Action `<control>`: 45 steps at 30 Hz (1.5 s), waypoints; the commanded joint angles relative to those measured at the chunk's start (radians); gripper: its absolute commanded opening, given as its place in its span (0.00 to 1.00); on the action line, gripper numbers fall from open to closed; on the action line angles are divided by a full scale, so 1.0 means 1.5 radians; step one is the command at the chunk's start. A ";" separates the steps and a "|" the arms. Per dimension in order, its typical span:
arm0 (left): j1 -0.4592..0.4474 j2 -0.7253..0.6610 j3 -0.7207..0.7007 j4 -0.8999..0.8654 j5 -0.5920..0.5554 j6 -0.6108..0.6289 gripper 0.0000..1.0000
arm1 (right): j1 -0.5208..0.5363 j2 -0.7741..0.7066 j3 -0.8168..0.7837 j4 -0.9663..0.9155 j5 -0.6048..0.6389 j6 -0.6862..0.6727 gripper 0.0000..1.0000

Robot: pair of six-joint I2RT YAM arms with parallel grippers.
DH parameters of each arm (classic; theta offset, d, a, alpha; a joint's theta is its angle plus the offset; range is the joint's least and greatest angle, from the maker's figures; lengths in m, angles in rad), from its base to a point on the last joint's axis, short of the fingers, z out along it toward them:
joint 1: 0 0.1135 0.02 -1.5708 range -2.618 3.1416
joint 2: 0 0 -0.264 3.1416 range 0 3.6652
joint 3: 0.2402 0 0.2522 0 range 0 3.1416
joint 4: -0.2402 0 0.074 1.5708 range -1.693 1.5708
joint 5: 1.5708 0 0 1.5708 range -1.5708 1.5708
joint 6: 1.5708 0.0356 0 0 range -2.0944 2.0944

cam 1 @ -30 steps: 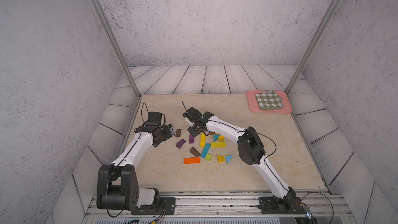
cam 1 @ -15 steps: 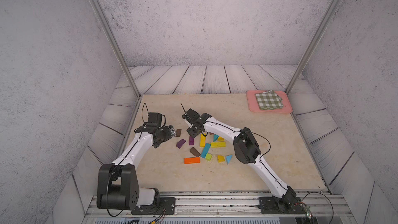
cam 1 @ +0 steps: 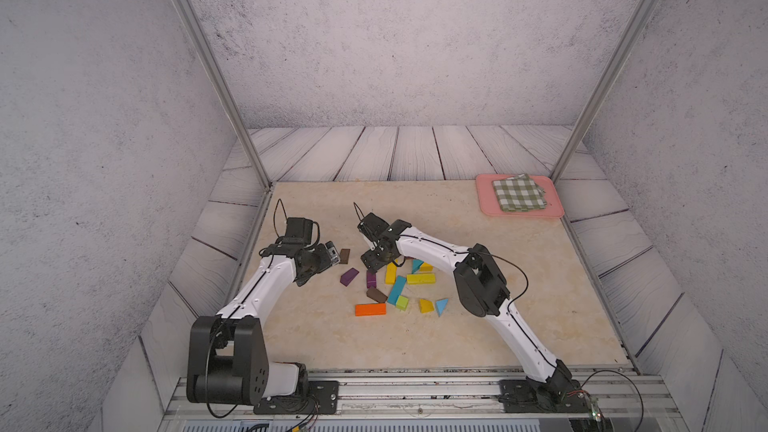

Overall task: Assemble a small pinwheel with building blocks
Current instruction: Move the building block to the center of the board, then adjust the building block at the center of the board.

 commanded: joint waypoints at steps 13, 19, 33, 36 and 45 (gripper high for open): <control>0.003 -0.006 -0.014 0.002 0.008 0.005 0.96 | 0.007 -0.092 -0.162 -0.017 0.138 -0.028 0.68; -0.032 -0.001 0.025 -0.012 -0.006 0.006 0.96 | -0.018 -0.148 -0.260 0.016 0.141 -0.062 0.65; -0.202 0.267 0.299 -0.082 -0.020 0.156 0.88 | -0.078 -0.411 -0.450 0.071 0.042 -0.002 0.91; -0.207 0.326 0.356 -0.115 -0.010 0.192 0.85 | -0.090 -0.468 -0.499 0.079 0.033 0.017 0.99; -0.230 0.458 0.459 -0.191 -0.054 0.222 0.75 | -0.105 -0.575 -0.590 0.110 0.015 0.029 0.99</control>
